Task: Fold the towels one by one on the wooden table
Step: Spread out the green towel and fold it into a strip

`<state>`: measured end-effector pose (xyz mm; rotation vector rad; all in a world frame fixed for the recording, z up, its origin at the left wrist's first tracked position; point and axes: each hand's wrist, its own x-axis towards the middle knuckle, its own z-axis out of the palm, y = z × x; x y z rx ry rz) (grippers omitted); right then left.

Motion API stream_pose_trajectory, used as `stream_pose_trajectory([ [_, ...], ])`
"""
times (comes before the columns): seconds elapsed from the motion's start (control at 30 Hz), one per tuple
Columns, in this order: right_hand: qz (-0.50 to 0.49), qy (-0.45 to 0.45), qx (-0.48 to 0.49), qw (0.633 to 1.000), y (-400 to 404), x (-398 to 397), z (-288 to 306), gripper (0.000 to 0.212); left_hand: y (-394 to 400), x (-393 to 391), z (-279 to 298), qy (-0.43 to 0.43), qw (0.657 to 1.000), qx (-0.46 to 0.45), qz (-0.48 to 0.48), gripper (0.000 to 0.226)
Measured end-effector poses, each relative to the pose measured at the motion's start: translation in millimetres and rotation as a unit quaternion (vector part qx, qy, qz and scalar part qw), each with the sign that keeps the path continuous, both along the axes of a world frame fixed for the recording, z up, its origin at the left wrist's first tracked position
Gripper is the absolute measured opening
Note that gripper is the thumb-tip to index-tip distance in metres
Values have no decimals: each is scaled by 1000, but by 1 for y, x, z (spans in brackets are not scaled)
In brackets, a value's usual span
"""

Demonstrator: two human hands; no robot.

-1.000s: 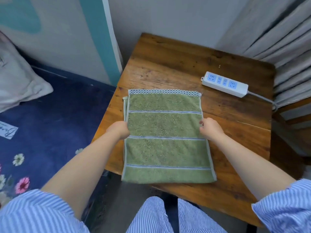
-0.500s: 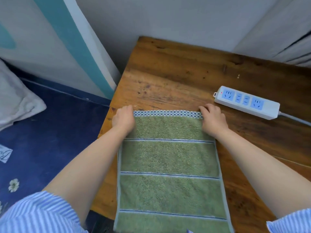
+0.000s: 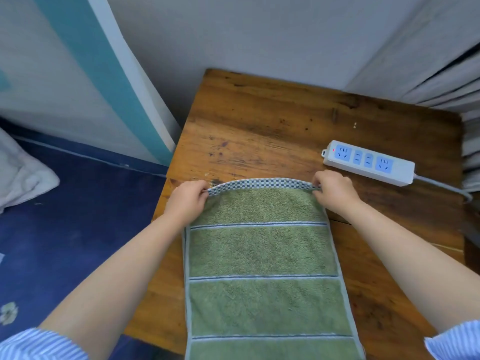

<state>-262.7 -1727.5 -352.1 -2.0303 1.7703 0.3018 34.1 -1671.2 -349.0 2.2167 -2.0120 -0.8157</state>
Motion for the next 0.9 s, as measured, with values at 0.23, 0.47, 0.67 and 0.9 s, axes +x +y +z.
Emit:
stream_pose_trajectory([
  [0.23, -96, -228, 152, 957, -7, -9, 42, 19, 38, 35, 27, 181, 974, 112, 80, 10],
  [0.47, 15, -27, 145, 989, -14, -6, 22, 21, 29, 27, -3, 15, 993, 111, 32, 22],
  [0.67, 23, -54, 30, 998, -5, 1, -9, 22, 22, 25, -24, -102, 991, 83, 33, 30],
  [0.9, 49, -72, 65, 994, -9, 10, -12, 21, 30, 32, -34, -77, 992, 91, 40, 27],
])
